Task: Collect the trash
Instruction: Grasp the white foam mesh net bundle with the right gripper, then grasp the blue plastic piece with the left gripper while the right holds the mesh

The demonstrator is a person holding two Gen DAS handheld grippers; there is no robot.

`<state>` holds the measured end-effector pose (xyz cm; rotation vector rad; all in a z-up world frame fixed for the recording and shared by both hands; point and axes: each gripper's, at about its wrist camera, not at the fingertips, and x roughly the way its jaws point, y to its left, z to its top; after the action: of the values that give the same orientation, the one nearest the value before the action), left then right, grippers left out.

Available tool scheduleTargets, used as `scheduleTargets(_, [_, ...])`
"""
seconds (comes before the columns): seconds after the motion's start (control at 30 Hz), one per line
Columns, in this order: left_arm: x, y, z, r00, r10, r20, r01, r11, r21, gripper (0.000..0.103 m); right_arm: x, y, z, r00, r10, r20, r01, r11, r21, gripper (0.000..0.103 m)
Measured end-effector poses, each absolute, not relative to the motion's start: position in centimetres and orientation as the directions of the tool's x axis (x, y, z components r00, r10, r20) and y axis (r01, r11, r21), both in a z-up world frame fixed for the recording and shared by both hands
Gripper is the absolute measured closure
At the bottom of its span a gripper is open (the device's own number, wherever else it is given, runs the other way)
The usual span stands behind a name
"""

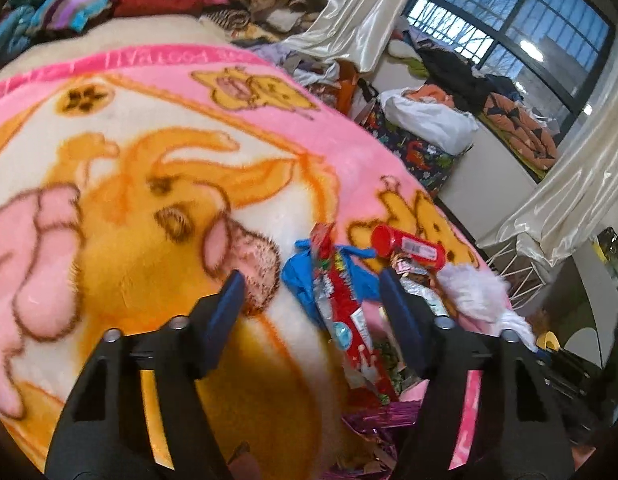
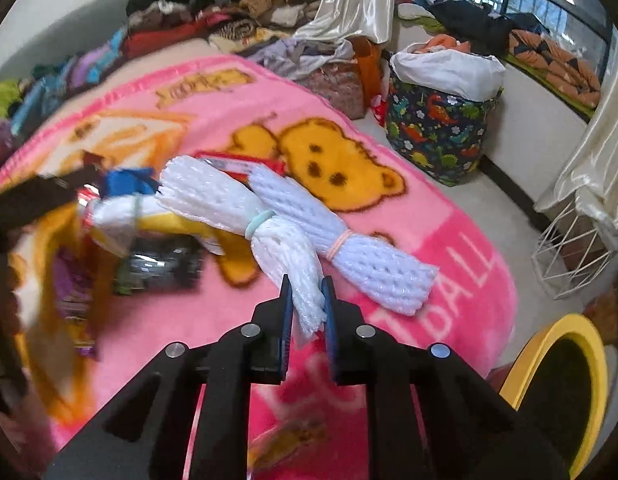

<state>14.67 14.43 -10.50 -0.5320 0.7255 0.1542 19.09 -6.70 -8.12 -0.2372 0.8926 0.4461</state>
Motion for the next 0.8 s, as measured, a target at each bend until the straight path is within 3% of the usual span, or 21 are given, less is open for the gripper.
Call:
scheduleTargets(0.1, [14.7, 14.6, -11.1, 0.73, -0.068, -0.68, -0.312, 0.852, -0.42, 0.069, 18.1, -7.8, -7.3, 0.548, 0.314, -0.776, -0.454, 0.89, 0.039, 0.089])
scheduleTargets(0.13, [14.6, 14.5, -11.1, 0.728, -0.074, -0.682, -0.308, 0.853, -0.422, 0.081, 17.9, -8.0, -7.0, 0.553, 0.32, -0.769, -0.448, 0.893, 0.049, 0.089])
scheduleTargets(0.27, [13.8, 14.3, -10.4, 0.742, -0.085, -0.666, -0.29, 0.854, -0.432, 0.094, 16.0, -9.4, -5.9, 0.585, 0.355, -0.729, -0.416, 0.903, 0.106, 0.089])
scheduleTargets(0.63, [12.0, 11.7, -4.2, 0.84, -0.089, -0.536, -0.183, 0.882, -0.434, 0.097, 13.9, -11.4, -3.6, 0.608, 0.402, -0.685, -0.392, 0.902, 0.182, 0.089])
scheduleTargets(0.8, [12.6, 9.5, -2.8, 0.839, -0.147, -0.524, -0.114, 0.893, -0.434, 0.097, 13.3, -12.0, -2.7, 0.624, 0.4, -0.671, -0.386, 0.905, 0.181, 0.089])
